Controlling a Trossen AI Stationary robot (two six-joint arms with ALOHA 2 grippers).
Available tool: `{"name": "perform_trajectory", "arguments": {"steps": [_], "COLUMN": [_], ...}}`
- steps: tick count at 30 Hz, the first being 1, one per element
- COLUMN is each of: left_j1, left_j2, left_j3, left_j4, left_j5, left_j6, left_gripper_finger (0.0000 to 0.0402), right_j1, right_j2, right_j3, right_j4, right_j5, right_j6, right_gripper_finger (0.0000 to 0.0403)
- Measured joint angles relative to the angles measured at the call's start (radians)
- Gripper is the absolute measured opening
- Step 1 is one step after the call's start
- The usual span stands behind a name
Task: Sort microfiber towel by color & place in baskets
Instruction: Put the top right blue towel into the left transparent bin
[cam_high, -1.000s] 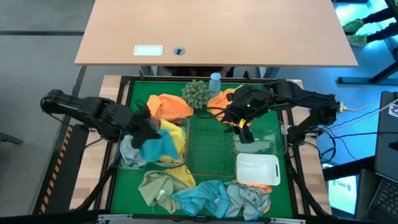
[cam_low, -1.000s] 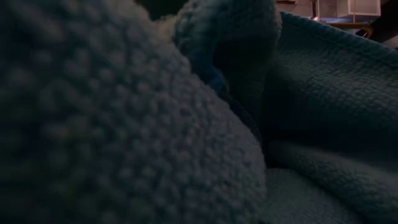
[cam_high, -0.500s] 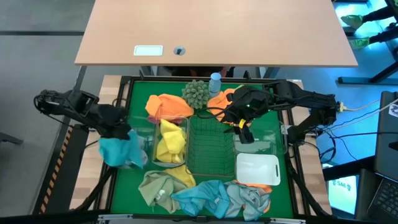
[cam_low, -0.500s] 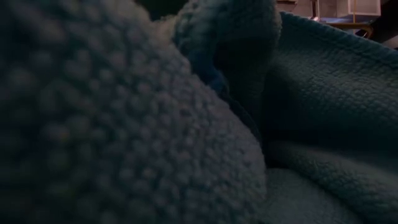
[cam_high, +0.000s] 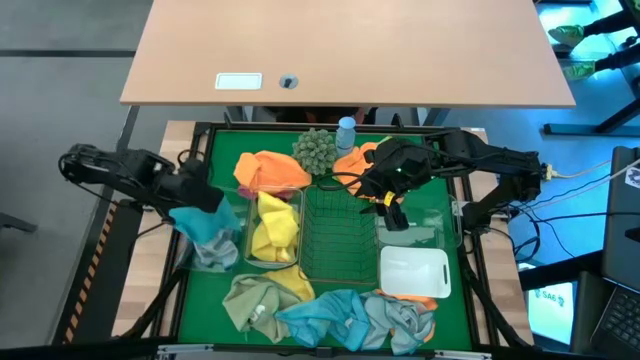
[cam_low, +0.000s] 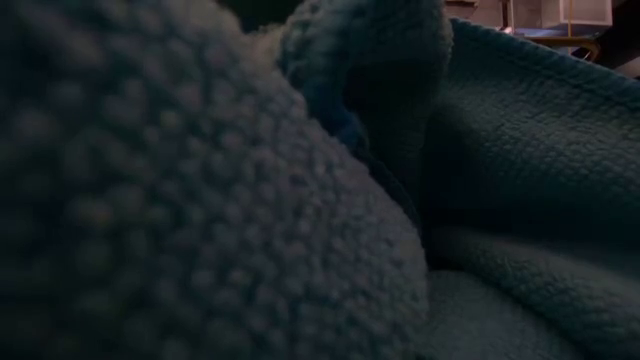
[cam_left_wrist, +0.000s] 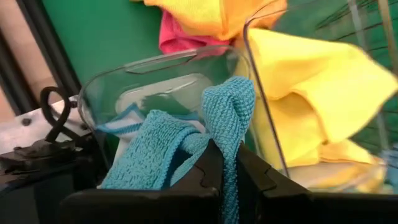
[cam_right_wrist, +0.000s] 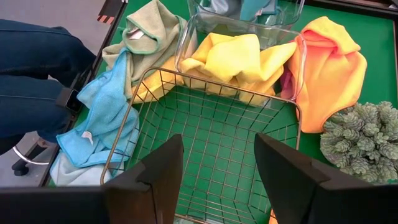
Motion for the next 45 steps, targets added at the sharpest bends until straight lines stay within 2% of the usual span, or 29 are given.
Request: {"name": "perform_trajectory", "arguments": {"steps": [9,18,21,28,39,45], "left_j1": [0.0,0.0,0.0,0.0,0.0,0.0], "left_j2": [0.202,0.357,0.391,0.426,0.425,0.425], "left_j3": [0.0,0.0,0.0,0.0,0.0,0.0], "left_j4": [0.026,0.141,0.148,0.15,0.142,0.142], "left_j5": [0.023,0.186,0.204,0.22,0.315,0.362], "left_j6": [0.006,0.174,0.255,0.371,0.415,0.477], "left_gripper_finger": [0.001,0.001,0.001,0.0015,0.009,0.0107], "right_j1": [0.0,0.0,0.0,0.0,0.0,0.0], "right_j2": [0.0,0.0,0.0,0.0,0.0,0.0], "right_j3": [0.0,0.0,0.0,0.0,0.0,0.0], "right_j4": [0.0,0.0,0.0,-0.001,-0.001,-0.005], "right_j5": [0.0,-0.001,-0.001,-0.001,-0.001,-0.001], "right_j6": [0.0,0.0,0.0,0.0,0.0,0.0], "right_gripper_finger": [0.0198,0.0198,0.0198,0.0198,0.0198,0.0198]}}
